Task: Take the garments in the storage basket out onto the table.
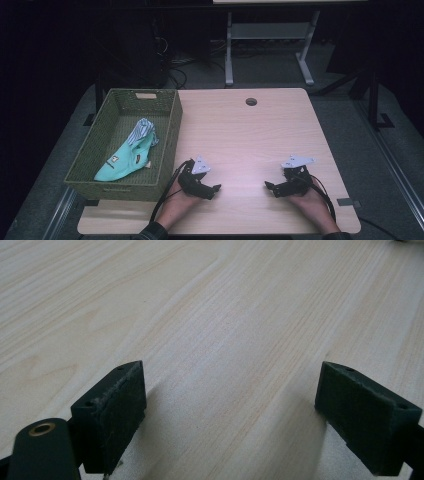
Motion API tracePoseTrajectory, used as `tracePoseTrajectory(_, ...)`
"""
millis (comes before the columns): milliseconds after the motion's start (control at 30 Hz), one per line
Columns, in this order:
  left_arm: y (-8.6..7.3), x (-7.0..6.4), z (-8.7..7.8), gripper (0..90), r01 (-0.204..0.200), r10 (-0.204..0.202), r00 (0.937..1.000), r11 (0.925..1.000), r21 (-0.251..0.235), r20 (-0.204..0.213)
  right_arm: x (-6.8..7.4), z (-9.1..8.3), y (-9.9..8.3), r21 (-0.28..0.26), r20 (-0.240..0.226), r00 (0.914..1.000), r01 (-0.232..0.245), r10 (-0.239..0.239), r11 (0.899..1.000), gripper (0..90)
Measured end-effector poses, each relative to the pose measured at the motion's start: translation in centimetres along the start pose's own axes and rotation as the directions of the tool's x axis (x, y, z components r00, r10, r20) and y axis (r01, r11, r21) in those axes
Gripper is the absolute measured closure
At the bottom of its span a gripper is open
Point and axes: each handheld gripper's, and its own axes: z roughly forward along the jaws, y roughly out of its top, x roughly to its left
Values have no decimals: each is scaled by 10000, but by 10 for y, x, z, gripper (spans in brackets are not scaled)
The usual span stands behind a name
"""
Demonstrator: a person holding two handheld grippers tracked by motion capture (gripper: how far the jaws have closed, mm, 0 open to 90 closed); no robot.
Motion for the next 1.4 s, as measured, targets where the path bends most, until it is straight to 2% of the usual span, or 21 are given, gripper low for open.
tracePoseTrajectory(167,1,0,0,123,-11,11,10000,9999,131,-6,0,0,0,12,-31,10000,20,-20,10000,24)
tracePoseTrajectory(333,3,2,-2,125,302,-303,9995,9994,171,101,0,0,0,12,-31,10000,21,-21,10000,23)
tracePoseTrajectory(533,6,1,-4,125,297,-300,9995,9991,313,94,0,-1,0,19,-19,10000,62,-62,10000,24)
tracePoseTrajectory(1067,15,4,-14,126,461,-461,9987,9989,46,208,1,-1,-1,15,-60,9999,82,-82,10000,24)
tracePoseTrajectory(1267,17,4,-16,127,483,-487,9985,9987,168,244,1,-1,-1,20,-75,9999,88,-88,10000,23)
tracePoseTrajectory(1400,20,3,-19,127,487,-489,9984,9988,74,267,1,-1,-1,19,-81,9999,87,-86,10000,23)
